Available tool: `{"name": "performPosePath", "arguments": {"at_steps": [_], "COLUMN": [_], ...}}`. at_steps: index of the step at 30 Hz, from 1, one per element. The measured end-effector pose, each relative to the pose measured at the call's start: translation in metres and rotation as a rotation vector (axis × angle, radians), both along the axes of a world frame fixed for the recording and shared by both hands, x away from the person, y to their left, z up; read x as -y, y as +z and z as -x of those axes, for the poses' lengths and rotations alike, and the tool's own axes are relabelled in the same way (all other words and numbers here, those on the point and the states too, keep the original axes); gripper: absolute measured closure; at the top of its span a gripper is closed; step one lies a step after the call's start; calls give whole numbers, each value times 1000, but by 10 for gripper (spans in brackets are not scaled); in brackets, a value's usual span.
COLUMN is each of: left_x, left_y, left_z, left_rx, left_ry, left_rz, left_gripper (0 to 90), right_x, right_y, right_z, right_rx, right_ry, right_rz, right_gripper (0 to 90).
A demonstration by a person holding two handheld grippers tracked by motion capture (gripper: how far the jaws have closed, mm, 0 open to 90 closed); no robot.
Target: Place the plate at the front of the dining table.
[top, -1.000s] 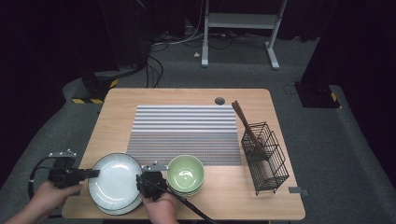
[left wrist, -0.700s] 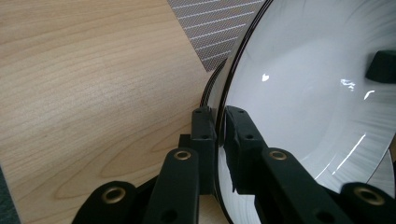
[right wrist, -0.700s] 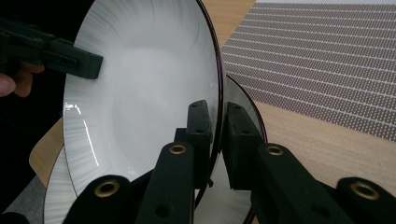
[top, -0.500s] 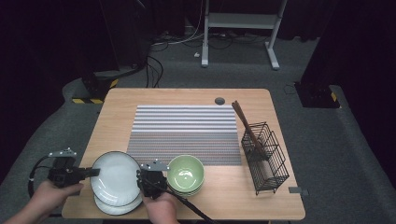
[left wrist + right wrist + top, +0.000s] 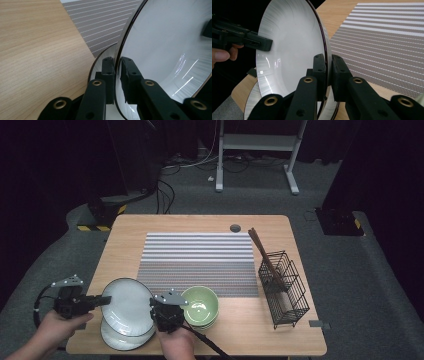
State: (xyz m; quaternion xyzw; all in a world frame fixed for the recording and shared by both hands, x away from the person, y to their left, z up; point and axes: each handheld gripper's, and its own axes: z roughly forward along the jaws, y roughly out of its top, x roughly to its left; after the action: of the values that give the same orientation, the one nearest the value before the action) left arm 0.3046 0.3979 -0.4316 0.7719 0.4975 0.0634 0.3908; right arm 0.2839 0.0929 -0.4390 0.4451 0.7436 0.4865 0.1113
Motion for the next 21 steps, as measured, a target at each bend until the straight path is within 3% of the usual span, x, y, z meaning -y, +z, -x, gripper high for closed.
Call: {"name": "performPosePath", "arguments": {"at_steps": [11, 21], "left_x": [8, 18], "left_y": [16, 24], "left_z": [2, 7], "left_rx": [64, 114], "left_ry": [5, 18], "left_rz": [28, 66], "left_gripper": [815, 825], "right_x": [11, 23], "right_y": [17, 30], "right_z": [1, -4], "right_rx": [48, 108], "right_ry": [-4, 5], "right_rz": [-10, 9], "right_gripper": [828, 838]}}
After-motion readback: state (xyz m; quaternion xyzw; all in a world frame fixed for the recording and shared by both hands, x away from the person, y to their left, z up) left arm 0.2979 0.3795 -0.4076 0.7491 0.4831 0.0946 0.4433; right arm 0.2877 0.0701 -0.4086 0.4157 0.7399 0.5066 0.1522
